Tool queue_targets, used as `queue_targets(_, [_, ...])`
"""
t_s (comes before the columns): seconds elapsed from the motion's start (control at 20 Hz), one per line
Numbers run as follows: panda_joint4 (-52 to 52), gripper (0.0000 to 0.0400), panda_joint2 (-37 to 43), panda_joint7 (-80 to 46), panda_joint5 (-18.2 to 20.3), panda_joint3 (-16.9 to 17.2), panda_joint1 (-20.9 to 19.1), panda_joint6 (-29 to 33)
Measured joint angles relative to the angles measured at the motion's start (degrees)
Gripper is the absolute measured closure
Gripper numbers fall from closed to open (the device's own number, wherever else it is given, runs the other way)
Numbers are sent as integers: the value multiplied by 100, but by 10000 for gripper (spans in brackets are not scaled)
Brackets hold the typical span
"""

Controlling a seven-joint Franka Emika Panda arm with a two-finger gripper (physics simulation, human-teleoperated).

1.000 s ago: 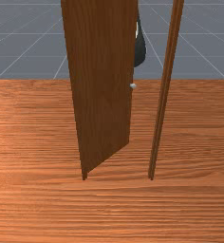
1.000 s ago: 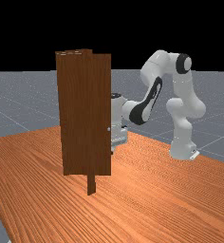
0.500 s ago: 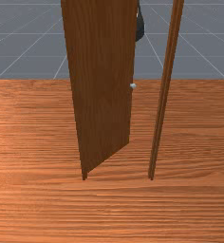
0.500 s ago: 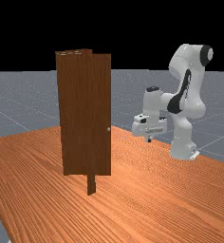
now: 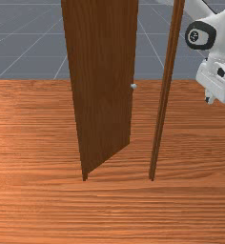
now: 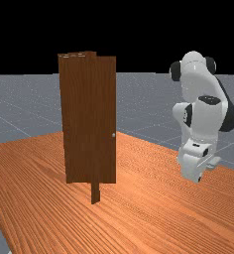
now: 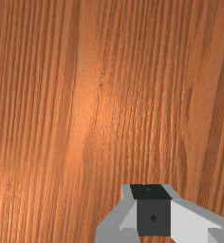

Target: Open the door

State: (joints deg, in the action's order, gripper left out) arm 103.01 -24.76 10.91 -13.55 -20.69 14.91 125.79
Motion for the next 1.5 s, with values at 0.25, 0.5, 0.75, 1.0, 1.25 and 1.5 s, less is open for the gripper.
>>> queue_targets(0.25, [-4515, 400, -2595, -453, -89, 526, 393, -1885])
queue_targets(0.5, [-2035, 400, -1248, 2982, -41, 121, -1256, -790])
queue_targets(0.75, [-1110, 400, -647, 7735, 319, -102, -2340, -620])
queue_targets(1.0, [-603, 400, -257, 10441, 692, -278, -2486, -847])
queue_targets(1.25, [-171, 400, 95, 10661, 1095, -211, -2713, -925])
queue_targets(1.5, [5, 400, 180, 10327, 1150, -190, -2681, -610])
